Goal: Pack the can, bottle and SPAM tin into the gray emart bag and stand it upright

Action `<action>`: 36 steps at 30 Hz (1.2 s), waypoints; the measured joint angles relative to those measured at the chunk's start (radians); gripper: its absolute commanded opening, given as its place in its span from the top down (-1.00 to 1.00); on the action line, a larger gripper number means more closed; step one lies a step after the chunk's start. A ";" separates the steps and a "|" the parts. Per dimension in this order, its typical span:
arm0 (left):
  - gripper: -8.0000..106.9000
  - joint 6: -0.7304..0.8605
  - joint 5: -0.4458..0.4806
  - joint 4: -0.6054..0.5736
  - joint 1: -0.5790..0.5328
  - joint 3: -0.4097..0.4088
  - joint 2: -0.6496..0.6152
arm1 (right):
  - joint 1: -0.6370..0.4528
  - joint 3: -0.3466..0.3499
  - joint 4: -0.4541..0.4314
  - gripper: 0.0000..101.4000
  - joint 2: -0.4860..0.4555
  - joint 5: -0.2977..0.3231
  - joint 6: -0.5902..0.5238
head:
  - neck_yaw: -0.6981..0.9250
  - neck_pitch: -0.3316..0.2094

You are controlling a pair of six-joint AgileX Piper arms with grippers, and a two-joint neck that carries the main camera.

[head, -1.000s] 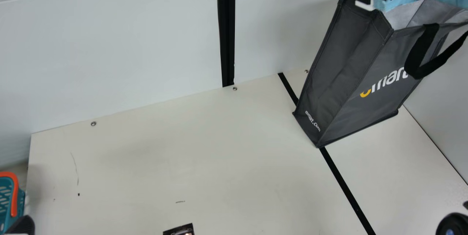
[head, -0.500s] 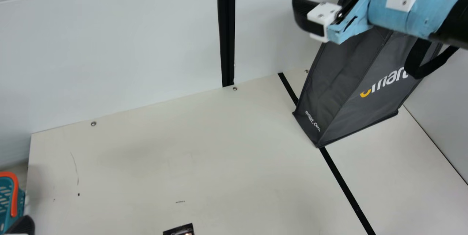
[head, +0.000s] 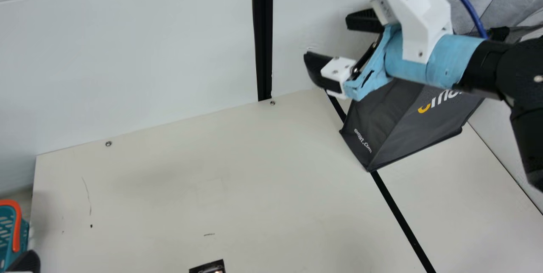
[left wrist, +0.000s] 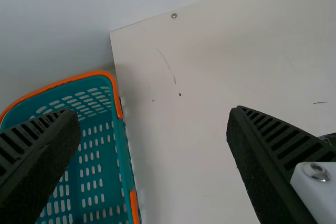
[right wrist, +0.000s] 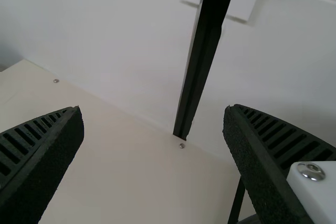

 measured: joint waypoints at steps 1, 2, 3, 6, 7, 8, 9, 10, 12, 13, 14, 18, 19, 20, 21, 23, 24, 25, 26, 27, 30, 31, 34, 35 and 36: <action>-0.71 0.000 0.000 0.000 0.000 0.000 0.000 | 0.005 0.018 -0.001 -0.87 -0.006 -0.003 -0.001 | 0.000 0.000; -0.71 0.000 0.000 0.000 0.000 0.000 0.000 | 0.008 0.031 -0.001 -0.87 -0.011 -0.003 -0.003 | 0.000 0.000; -0.71 0.000 0.000 0.000 0.000 0.000 0.000 | 0.012 0.048 -0.002 -0.87 -0.017 -0.005 -0.003 | 0.000 0.000; -0.71 0.000 0.000 0.000 0.000 0.000 0.000 | 0.020 0.094 -0.002 -0.87 -0.033 -0.011 -0.004 | 0.002 0.000; -0.71 0.000 0.000 0.000 0.000 0.000 0.000 | 0.025 0.110 -0.002 -0.87 -0.039 -0.011 -0.005 | 0.000 0.002; -0.71 0.000 0.000 0.000 0.000 0.000 0.000 | 0.024 0.121 -0.002 -0.87 -0.045 -0.011 -0.008 | 0.000 0.000; -0.71 0.000 0.000 0.000 0.000 0.000 0.000 | 0.026 0.136 -0.002 -0.87 -0.050 -0.013 -0.008 | 0.000 0.000; -0.71 0.000 0.000 0.000 0.000 0.000 0.000 | 0.026 0.151 -0.002 -0.87 -0.055 -0.014 -0.011 | 0.000 0.002; -0.71 0.000 0.000 0.000 0.000 0.000 0.000 | 0.027 0.177 -0.001 -0.87 -0.063 -0.014 -0.012 | 0.000 0.000; -0.71 0.000 0.000 0.000 0.000 0.000 0.000 | 0.027 0.190 0.000 -0.87 -0.065 -0.014 -0.014 | 0.002 0.000; -0.71 0.000 0.000 0.000 0.000 0.000 0.000 | 0.027 0.203 0.001 -0.87 -0.068 -0.014 -0.017 | 0.000 0.000; -0.71 0.000 0.000 0.000 0.000 0.000 0.000 | 0.027 0.215 0.001 -0.87 -0.068 -0.017 -0.018 | 0.000 0.000; -0.71 0.000 0.000 0.000 0.000 0.000 0.000 | 0.027 0.215 0.001 -0.87 -0.068 -0.017 -0.018 | 0.000 0.000; -0.71 0.000 0.000 0.000 0.000 0.000 0.000 | 0.027 0.215 0.001 -0.87 -0.068 -0.017 -0.018 | 0.000 0.000; -0.71 0.000 0.000 0.000 0.000 0.000 0.000 | 0.027 0.215 0.001 -0.87 -0.068 -0.018 -0.018 | 0.002 0.000; -0.71 0.000 0.000 0.000 0.000 0.000 0.000 | 0.027 0.215 0.001 -0.87 -0.068 -0.018 -0.018 | 0.000 0.000; -0.71 0.000 0.000 0.000 0.000 0.000 0.000 | 0.027 0.215 0.001 -0.87 -0.068 -0.018 -0.018 | 0.000 0.000; -0.71 0.000 0.000 0.000 0.000 0.000 0.000 | 0.027 0.215 0.001 -0.87 -0.068 -0.018 -0.018 | 0.000 0.000; -0.71 0.000 0.000 0.000 0.000 0.000 0.000 | 0.027 0.215 0.001 -0.87 -0.068 -0.018 -0.018 | 0.002 0.000; -0.71 0.000 0.000 0.000 0.000 0.000 0.000 | 0.027 0.215 0.001 -0.87 -0.068 -0.018 -0.018 | 0.000 0.000; -0.71 0.000 0.000 0.000 0.000 0.000 0.000 | 0.027 0.215 0.001 -0.87 -0.068 -0.018 -0.018 | 0.002 0.002; -0.71 0.000 0.000 0.000 0.000 0.000 0.000 | 0.027 0.215 0.001 -0.87 -0.068 -0.018 -0.018 | 0.000 0.002; -0.71 0.000 0.000 0.000 0.000 0.000 0.000 | 0.027 0.215 0.001 -0.87 -0.068 -0.018 -0.018 | 0.002 0.000; -0.71 0.000 0.000 0.000 0.000 0.000 0.000 | 0.027 0.215 0.001 -0.87 -0.068 -0.018 -0.018 | 0.002 0.000; -0.71 0.000 0.000 0.000 0.000 0.000 0.000 | 0.027 0.215 0.001 -0.87 -0.068 -0.018 -0.018 | 0.000 0.000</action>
